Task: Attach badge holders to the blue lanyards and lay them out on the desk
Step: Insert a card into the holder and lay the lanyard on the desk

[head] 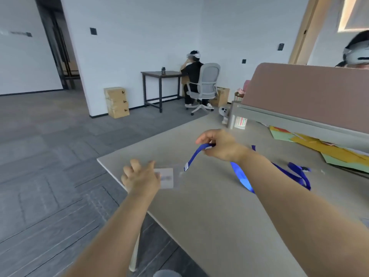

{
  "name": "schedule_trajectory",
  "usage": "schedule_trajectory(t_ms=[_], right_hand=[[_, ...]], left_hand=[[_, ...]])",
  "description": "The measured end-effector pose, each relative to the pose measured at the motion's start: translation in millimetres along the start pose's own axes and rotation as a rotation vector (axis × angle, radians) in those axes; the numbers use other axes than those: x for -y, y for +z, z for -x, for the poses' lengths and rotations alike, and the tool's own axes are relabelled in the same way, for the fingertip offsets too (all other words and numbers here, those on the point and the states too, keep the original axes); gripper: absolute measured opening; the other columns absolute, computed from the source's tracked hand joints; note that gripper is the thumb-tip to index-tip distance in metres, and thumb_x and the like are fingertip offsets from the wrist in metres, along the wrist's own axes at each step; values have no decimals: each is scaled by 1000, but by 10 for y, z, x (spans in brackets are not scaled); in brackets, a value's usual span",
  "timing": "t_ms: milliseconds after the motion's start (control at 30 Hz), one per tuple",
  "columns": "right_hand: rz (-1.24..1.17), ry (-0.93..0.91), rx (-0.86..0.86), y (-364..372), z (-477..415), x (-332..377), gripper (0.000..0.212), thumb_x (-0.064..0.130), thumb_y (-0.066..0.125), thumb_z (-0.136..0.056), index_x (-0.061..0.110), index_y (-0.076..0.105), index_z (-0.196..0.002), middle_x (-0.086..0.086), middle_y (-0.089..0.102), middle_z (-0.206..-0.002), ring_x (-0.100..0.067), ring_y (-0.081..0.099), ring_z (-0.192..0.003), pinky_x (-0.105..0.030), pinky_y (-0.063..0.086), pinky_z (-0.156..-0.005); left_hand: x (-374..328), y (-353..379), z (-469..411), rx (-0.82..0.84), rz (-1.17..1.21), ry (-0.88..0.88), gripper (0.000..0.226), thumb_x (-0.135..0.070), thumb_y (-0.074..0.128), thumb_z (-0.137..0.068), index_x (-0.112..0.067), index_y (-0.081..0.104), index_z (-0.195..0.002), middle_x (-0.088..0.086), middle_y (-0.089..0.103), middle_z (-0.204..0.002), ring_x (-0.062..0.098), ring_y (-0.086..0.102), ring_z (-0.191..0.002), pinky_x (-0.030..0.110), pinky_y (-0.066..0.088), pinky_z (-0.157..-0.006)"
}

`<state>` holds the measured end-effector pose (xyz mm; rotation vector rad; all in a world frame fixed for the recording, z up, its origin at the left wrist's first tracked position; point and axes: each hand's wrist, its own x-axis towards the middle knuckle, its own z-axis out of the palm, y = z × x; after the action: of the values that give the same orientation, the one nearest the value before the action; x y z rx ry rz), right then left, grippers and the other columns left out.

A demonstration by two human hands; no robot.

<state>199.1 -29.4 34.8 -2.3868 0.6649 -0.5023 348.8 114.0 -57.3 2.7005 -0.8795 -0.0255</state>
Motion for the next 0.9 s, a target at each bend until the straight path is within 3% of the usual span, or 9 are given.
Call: schedule_trajectory(t_ms=[100,200,267,367,467,600,667,800,900], right_hand=[[37,-23,-39,240,-164,12,39,-15,45,-74,7,67,-96,-1,61,-84,1,46,-61,-3,38,-55],[57,-27,-195,370,-307,17,31,-8,46,-79,8,69,-93,-5,66,-91,-11,53,-73,-9,37,-62],[129,-26,-313,411,-397,-12,28,-3,48,-80,12,69,-91,-6,67,-98,-22,56,-90,-21,41,-74],[261,78,-410,376,-495,-68,23,10,53,-83,18,69,-96,-6,59,-105,-26,57,-93,-30,45,-71],[312,178,-421,312,-604,-134,20,17,54,-85,20,70,-96,-7,62,-103,-29,59,-88,-29,40,-65],[363,230,-417,191,-749,-204,20,22,53,-88,21,70,-99,-8,69,-92,-29,60,-84,-29,43,-62],[358,239,-439,124,-835,-234,23,17,52,-87,21,70,-100,-10,68,-88,-30,57,-76,-30,44,-61],[214,258,-484,27,-1014,-309,25,11,51,-85,19,72,-96,-10,62,-70,-31,58,-70,-30,46,-61],[-3,244,-544,-63,-1158,-413,34,2,46,-78,16,72,-93,-11,67,-71,-29,64,-70,-31,51,-68]], left_hand=[[161,46,-126,30,-128,78,54,-15,47,-90,-37,32,-138,9,17,-147,35,18,-135,46,25,-111],[256,52,-232,121,-49,258,44,-12,43,-91,-35,50,-128,2,40,-138,27,35,-130,40,38,-104],[279,61,-250,137,-94,255,42,-11,42,-91,-28,52,-128,2,51,-130,25,44,-122,38,45,-95],[287,71,-254,106,-163,100,39,-26,35,-95,-14,44,-131,7,44,-135,29,39,-123,38,44,-89],[252,91,-272,103,-190,22,51,-39,27,-96,-10,31,-138,8,33,-141,33,35,-124,41,40,-95],[135,106,-375,172,-180,22,49,-20,33,-93,-32,25,-139,4,27,-145,40,23,-132,54,32,-99],[62,135,-432,201,-197,28,53,-13,32,-90,-33,29,-139,5,24,-147,38,12,-139,57,26,-103],[-63,193,-538,120,-239,61,46,-12,33,-88,-18,38,-134,11,36,-135,30,29,-126,36,35,-97],[-157,222,-608,107,-240,26,40,-15,36,-89,-11,43,-129,8,37,-131,26,34,-119,32,38,-88]])
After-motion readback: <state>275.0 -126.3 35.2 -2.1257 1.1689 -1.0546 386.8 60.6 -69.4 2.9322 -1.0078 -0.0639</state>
